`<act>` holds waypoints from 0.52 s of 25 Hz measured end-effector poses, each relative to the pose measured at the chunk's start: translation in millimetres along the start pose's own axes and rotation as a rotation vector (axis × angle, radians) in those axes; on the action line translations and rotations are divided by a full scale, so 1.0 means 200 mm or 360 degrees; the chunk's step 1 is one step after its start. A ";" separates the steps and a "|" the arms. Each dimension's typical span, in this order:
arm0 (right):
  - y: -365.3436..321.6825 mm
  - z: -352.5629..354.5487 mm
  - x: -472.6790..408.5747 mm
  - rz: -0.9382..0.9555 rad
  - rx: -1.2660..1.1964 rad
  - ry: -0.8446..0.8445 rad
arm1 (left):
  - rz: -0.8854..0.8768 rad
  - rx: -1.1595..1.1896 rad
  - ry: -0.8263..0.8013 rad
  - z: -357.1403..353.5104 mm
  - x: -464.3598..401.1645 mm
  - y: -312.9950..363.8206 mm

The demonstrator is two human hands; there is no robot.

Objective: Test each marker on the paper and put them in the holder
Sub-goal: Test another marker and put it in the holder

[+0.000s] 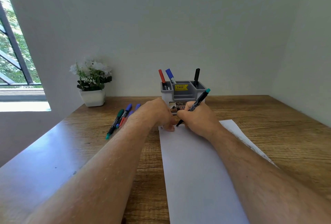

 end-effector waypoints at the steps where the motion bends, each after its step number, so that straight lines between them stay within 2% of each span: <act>1: 0.00 0.01 0.00 -0.0005 -0.0007 0.0014 | -0.0007 0.0005 -0.0013 0.00 0.00 0.00; 8: -0.02 0.01 0.01 0.0034 0.0043 -0.0021 | 0.0003 -0.0079 -0.0116 -0.06 -0.02 0.01; 11: -0.01 0.03 0.01 0.0006 -0.0014 0.0071 | 0.0013 0.0049 -0.0076 -0.03 -0.03 -0.01; 13: 0.00 0.05 0.01 -0.0029 -0.0027 0.0119 | 0.0014 0.0006 -0.0090 -0.04 -0.03 -0.01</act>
Point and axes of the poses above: each hand's wrist, its own x-axis away from the middle knuckle, its own z-axis out of the back of the hand, y = z × x, the point moved 10 cm from there along -x, towards the middle knuckle, and after that the axes turned 1 degree about z, right-handed, at the moved point
